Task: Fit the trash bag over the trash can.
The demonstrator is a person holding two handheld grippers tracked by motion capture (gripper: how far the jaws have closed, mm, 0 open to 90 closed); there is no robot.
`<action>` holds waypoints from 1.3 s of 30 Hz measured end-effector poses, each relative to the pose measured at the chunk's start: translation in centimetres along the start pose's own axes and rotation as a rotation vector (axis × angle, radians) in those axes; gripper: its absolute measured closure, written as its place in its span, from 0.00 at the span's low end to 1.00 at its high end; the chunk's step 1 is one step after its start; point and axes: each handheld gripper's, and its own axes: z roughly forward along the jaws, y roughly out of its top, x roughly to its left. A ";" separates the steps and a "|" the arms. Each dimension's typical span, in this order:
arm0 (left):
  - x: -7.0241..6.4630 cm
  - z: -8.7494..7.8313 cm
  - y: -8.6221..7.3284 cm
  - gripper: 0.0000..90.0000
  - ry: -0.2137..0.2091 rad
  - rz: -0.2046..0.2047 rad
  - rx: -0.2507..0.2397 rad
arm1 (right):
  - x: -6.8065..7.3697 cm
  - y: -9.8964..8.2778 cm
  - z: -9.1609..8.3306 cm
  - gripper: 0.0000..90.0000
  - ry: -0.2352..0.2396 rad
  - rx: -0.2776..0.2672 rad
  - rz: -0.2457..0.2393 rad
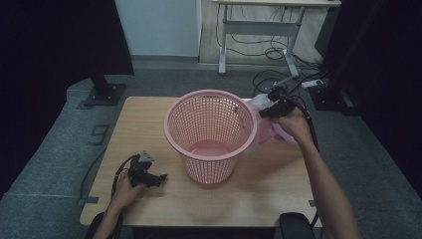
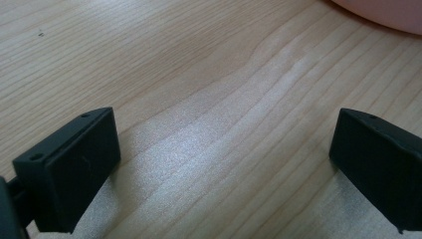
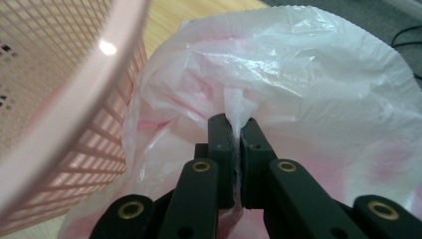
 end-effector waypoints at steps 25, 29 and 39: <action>-0.2 0.0 0.0 0.00 -0.009 0.011 0.001 | 3.4 5.6 -6.5 0.97 -0.041 -0.083 -0.070; -0.2 0.0 0.0 0.00 -0.012 0.014 0.001 | 3.9 6.2 -7.4 0.97 -0.040 -0.098 -0.078; -0.2 0.0 0.1 0.00 -0.011 0.016 0.000 | 6.9 7.9 -6.7 0.97 0.038 -0.108 -0.125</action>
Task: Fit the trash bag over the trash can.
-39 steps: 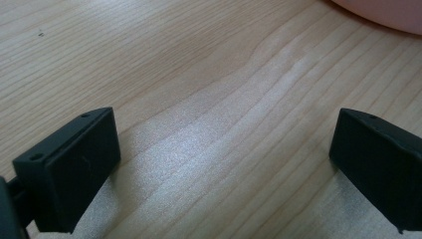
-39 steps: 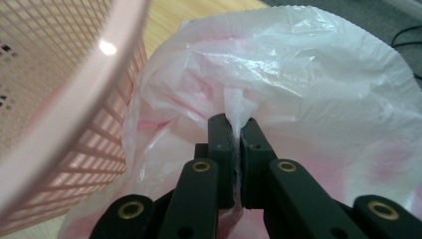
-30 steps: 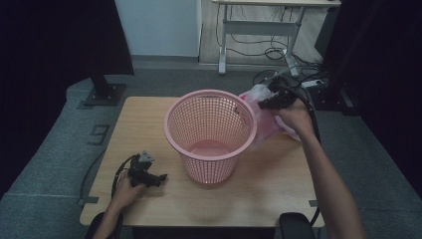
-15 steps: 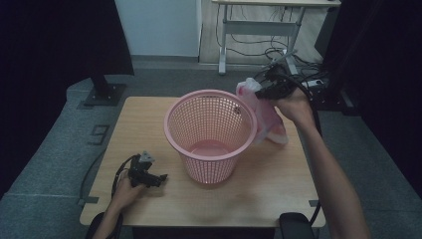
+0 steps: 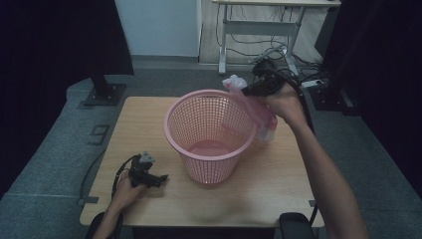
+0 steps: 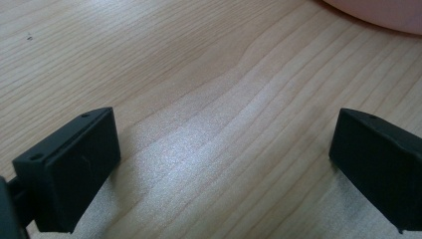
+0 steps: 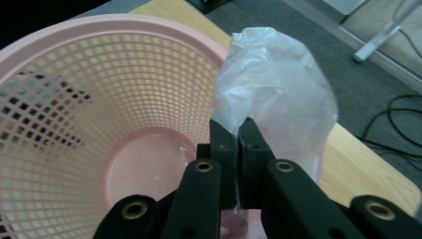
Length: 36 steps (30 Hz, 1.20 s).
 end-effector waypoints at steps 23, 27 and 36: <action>0.0 0.0 0.0 0.00 -0.009 0.009 0.000 | 8.3 3.0 11.6 0.96 0.213 0.123 -0.074; 0.0 0.0 0.0 0.00 -0.009 0.009 0.000 | 9.5 2.8 13.9 0.94 0.226 0.164 -0.089; 0.0 0.0 0.0 0.00 -0.009 0.009 0.000 | 10.8 1.8 16.8 0.93 0.230 0.253 -0.112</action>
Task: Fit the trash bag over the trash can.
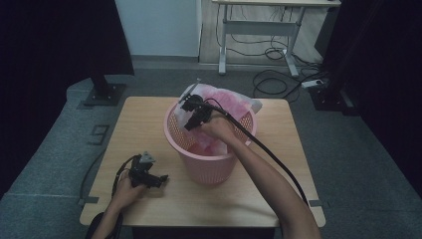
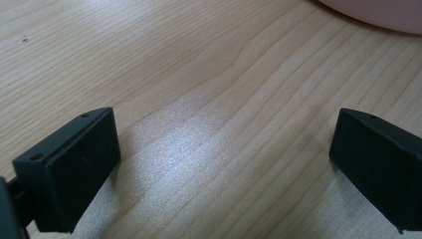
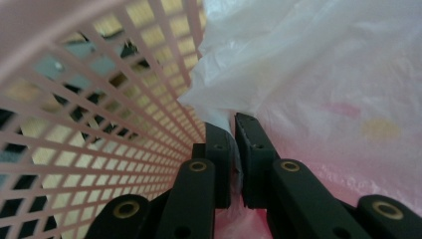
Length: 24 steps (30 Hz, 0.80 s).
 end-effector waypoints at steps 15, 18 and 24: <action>0.0 0.0 0.0 0.00 0.000 -0.001 0.000 | 0.7 -1.0 -3.0 0.36 0.072 -0.033 -0.071; 0.0 0.0 0.0 0.00 0.000 -0.001 0.001 | -0.1 -1.1 -5.4 0.34 0.027 -0.072 -0.064; 0.0 0.0 0.0 0.00 0.000 -0.001 0.001 | -3.7 -1.3 -9.0 0.34 -0.163 -0.154 -0.023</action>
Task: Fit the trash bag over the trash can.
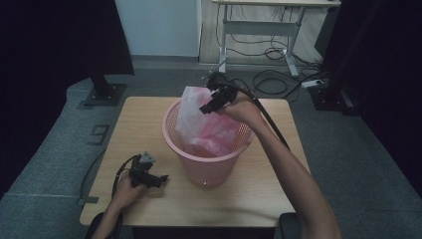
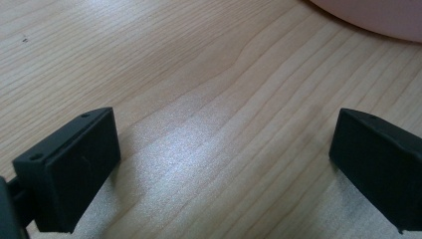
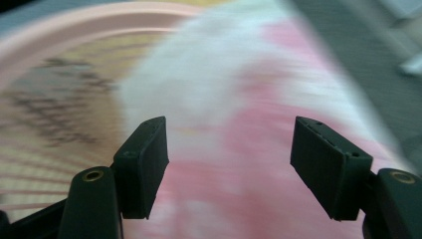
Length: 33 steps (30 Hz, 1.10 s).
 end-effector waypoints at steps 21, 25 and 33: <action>0.0 0.0 0.0 0.00 0.000 0.001 -0.001 | -5.7 -4.9 0.9 0.76 -0.195 0.064 0.112; 0.0 0.0 0.0 0.00 0.001 0.001 0.000 | -5.1 -7.0 -1.1 0.76 -0.197 0.083 0.167; -0.2 0.1 0.1 0.00 -0.004 0.006 0.000 | -4.0 -7.5 -4.3 0.40 -0.224 0.078 0.151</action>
